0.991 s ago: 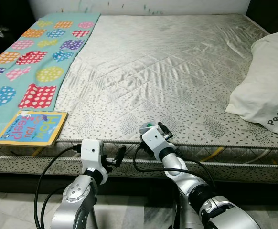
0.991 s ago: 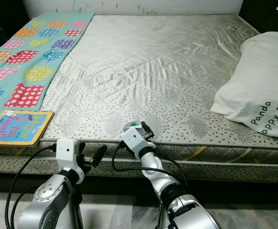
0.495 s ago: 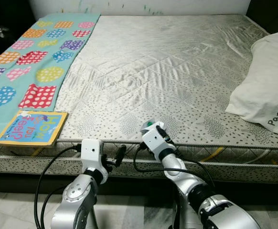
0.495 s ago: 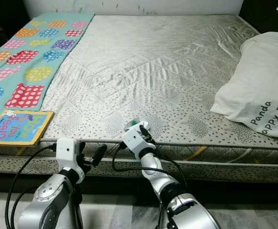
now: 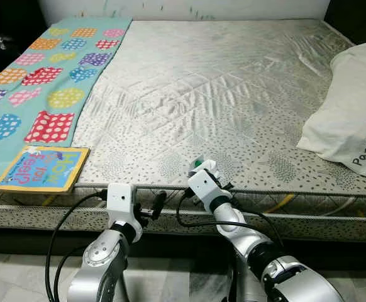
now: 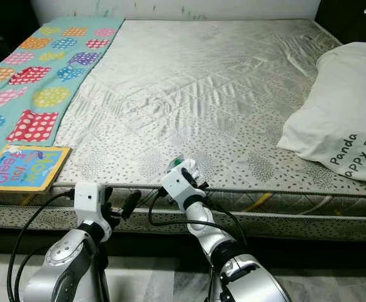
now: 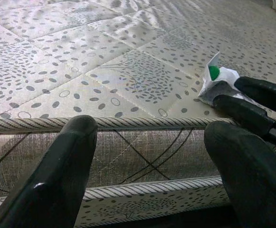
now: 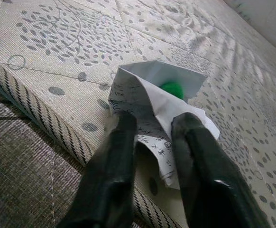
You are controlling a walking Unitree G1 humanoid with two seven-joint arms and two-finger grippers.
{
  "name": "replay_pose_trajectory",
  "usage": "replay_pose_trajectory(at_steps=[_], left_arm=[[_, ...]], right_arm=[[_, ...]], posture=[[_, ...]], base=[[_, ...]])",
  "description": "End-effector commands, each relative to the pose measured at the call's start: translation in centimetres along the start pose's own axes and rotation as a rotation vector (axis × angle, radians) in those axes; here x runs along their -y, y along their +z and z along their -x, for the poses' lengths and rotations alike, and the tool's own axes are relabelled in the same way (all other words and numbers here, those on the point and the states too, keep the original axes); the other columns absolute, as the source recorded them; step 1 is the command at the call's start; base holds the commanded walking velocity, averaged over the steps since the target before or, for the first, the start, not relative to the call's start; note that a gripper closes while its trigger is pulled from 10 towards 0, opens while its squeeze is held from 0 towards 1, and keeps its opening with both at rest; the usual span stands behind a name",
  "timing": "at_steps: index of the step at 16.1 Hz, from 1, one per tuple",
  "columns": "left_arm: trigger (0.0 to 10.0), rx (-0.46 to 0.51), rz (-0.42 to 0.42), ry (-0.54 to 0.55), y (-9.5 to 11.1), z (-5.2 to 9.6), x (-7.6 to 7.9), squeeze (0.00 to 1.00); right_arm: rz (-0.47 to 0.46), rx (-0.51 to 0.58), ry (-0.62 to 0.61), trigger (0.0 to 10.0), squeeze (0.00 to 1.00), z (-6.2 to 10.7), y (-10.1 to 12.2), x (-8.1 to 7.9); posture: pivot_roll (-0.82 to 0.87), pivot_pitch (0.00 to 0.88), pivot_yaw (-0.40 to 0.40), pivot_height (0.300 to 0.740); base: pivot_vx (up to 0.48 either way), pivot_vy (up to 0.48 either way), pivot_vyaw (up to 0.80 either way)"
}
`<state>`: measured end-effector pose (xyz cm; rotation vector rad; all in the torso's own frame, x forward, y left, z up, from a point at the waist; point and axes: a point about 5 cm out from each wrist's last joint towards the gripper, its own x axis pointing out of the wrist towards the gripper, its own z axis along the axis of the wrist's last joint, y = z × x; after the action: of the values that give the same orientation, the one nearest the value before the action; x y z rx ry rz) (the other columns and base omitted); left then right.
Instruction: Clean up the room
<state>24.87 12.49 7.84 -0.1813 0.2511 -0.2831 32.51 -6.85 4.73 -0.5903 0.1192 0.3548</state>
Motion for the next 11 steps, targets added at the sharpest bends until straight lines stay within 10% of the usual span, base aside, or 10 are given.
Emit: replay_pose_trajectory(at_steps=[1, 11], left_arm=[[10.0, 0.000, -0.006, -0.010, 0.10, -0.17, 0.08, 0.00], [10.0, 0.000, -0.005, -0.010, 0.07, -0.16, 0.17, 0.00]], right_arm=[[0.001, -0.012, -0.002, 0.0, 0.00, -0.21, 0.07, 0.39], [-0.098, -0.018, -0.041, 0.0, 0.00, -0.40, 0.27, 1.07]], posture=[[-0.01, 0.000, 0.002, 0.470], [-0.01, 0.000, -0.001, 0.470]], base=[[0.000, 0.000, 0.00], [0.000, 0.000, 0.00]])
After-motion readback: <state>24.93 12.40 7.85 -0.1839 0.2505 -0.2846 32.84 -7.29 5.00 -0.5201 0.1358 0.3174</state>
